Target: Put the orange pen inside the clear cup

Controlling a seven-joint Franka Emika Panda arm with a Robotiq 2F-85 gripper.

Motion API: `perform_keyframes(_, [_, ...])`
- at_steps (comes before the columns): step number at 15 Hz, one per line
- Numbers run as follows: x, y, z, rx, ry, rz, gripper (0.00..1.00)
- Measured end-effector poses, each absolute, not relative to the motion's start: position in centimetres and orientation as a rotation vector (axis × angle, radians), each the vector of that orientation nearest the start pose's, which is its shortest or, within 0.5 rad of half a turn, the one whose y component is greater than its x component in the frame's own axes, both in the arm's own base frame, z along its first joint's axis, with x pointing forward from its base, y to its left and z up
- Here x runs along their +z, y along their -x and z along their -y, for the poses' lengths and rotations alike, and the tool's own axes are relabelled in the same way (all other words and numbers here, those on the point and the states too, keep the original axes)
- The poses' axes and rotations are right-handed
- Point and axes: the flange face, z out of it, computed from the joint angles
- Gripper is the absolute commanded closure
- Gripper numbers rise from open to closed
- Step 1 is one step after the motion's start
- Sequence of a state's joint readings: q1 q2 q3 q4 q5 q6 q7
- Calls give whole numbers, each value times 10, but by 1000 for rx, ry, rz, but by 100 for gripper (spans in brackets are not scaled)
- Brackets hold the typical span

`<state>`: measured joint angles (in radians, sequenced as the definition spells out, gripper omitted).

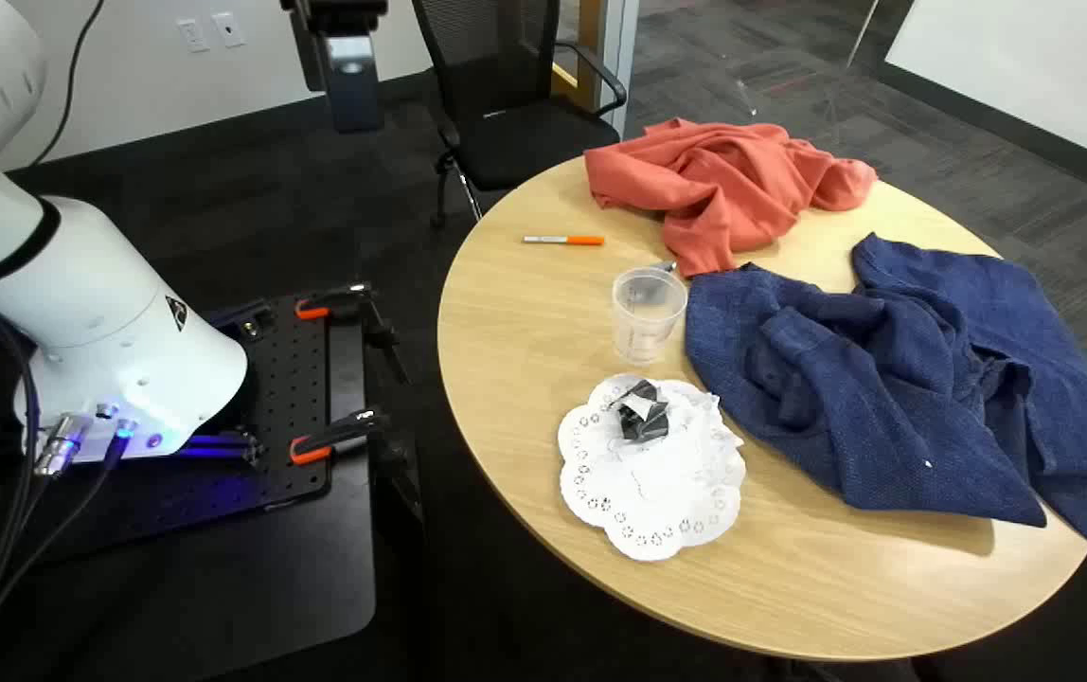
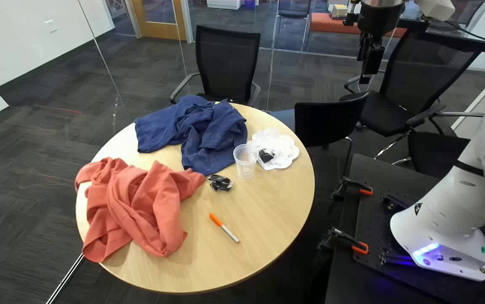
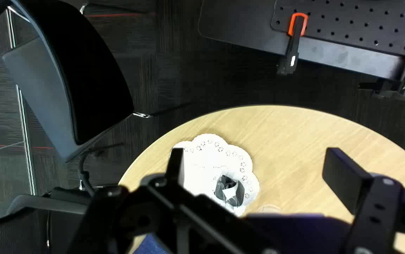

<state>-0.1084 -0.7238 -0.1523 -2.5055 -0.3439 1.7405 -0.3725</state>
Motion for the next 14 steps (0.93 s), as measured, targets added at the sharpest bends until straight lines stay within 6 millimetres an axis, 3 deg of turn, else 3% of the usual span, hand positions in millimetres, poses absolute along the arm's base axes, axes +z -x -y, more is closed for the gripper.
perform_keyframes(10, [512, -313, 120, 188, 3330, 363, 0])
perform_keyframes(14, [501, -328, 99, 171, 3298, 314, 0])
